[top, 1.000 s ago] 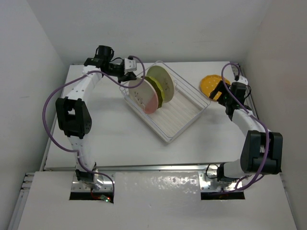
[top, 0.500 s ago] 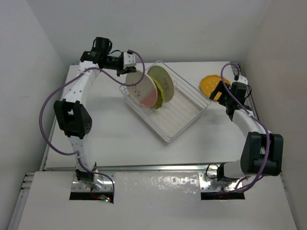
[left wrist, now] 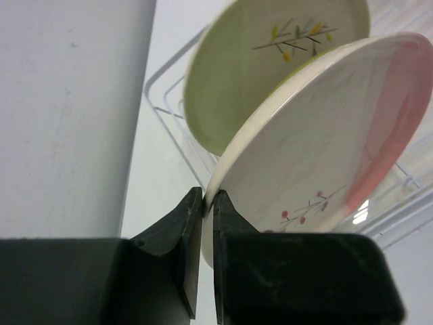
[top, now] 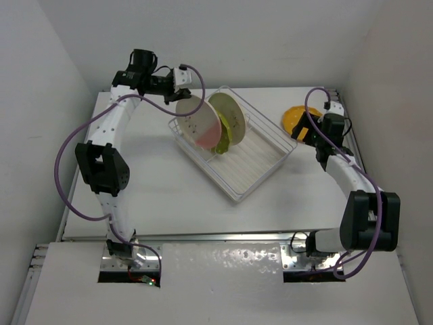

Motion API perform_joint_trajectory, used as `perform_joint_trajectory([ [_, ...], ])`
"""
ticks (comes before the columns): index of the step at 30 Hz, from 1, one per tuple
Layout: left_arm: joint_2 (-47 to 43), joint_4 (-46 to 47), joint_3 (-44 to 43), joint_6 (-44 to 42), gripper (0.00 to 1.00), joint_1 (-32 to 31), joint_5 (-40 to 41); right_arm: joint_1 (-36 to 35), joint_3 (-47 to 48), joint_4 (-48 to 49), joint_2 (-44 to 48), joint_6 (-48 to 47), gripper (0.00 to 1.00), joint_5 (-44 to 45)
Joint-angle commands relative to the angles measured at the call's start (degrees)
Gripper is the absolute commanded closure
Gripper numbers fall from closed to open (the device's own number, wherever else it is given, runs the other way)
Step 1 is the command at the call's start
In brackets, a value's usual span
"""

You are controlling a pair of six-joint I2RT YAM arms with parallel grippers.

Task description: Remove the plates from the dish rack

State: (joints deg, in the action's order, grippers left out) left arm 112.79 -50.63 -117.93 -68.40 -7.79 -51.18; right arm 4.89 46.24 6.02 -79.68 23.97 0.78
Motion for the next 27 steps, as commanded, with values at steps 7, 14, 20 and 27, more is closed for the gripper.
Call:
perform_joint_trajectory([
  [7, -7.5, 17.3, 0.1, 8.5, 1.0, 0.0, -2.0, -0.1, 2.2, 3.0, 1.2, -1.7, 0.01, 0.0],
  [14, -9.3, 19.2, 4.0, 9.2, 1.0, 0.0, -0.1, -0.1, 1.6, 3.5, 1.2, -2.2, 0.01, 0.1],
  [20, -9.4, 22.9, 1.3, 16.4, 1.0, 0.6, 1.5, -0.1, 1.9, 3.9, 0.3, -1.6, 0.01, -0.4],
  [27, -10.2, 14.9, 1.1, 10.0, 1.0, 0.6, 1.5, -0.1, 1.8, 4.9, 0.1, -1.6, 0.01, -0.2],
])
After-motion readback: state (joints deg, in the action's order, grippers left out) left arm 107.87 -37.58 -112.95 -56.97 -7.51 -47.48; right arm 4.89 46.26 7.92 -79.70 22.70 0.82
